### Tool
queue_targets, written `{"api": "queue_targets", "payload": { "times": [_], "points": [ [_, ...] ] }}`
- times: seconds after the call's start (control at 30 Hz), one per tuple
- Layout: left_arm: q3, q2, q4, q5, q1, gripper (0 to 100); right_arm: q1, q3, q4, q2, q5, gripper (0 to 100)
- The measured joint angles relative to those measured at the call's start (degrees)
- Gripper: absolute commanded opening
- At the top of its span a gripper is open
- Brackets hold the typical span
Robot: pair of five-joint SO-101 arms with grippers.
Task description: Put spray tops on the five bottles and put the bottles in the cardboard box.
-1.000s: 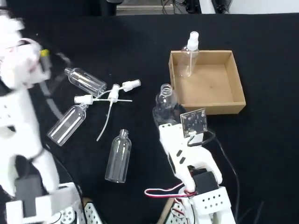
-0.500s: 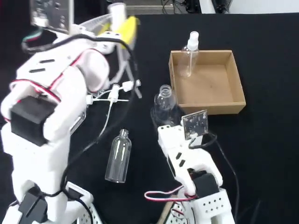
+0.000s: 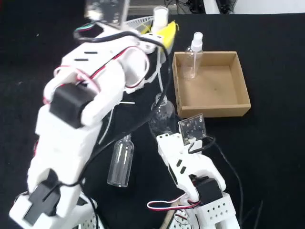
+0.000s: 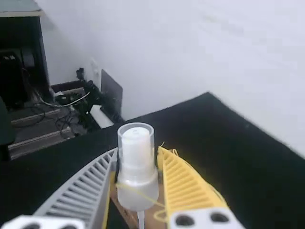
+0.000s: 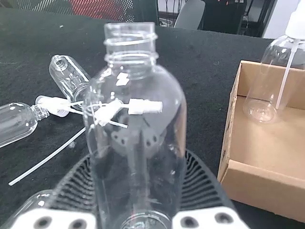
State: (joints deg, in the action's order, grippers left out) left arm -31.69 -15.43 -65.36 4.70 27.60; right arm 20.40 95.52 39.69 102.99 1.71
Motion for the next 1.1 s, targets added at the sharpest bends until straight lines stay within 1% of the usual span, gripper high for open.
{"api": "queue_targets", "payload": {
  "times": [0.1, 0.17, 0.43, 0.6, 1.0, 1.1],
  "points": [
    [0.1, 2.3, 0.0, -4.7, 0.0, 3, 0.0, 0.0, 0.0, 0.0, 0.0, 1.1],
    [0.1, 3.4, 0.0, -6.4, 0.1, 3, 0.0, 0.0, 0.0, 0.0, 0.0, 1.1],
    [0.1, 4.7, 2.9, -6.9, 0.1, 3, 0.0, 0.0, 0.0, 0.0, 0.0, 1.1],
    [3.8, 4.7, 7.5, -6.9, 0.1, 3, 0.0, 0.0, 0.0, 0.0, 0.0, 1.1],
    [13.5, 4.7, 8.2, -6.8, 0.1, 3, 0.1, 0.0, 0.0, 0.0, -0.1, 1.1],
    [14.4, 4.7, 5.3, -6.5, 0.2, 4, 0.1, 0.0, 0.0, 0.0, -0.1, 1.1]
  ]
}}
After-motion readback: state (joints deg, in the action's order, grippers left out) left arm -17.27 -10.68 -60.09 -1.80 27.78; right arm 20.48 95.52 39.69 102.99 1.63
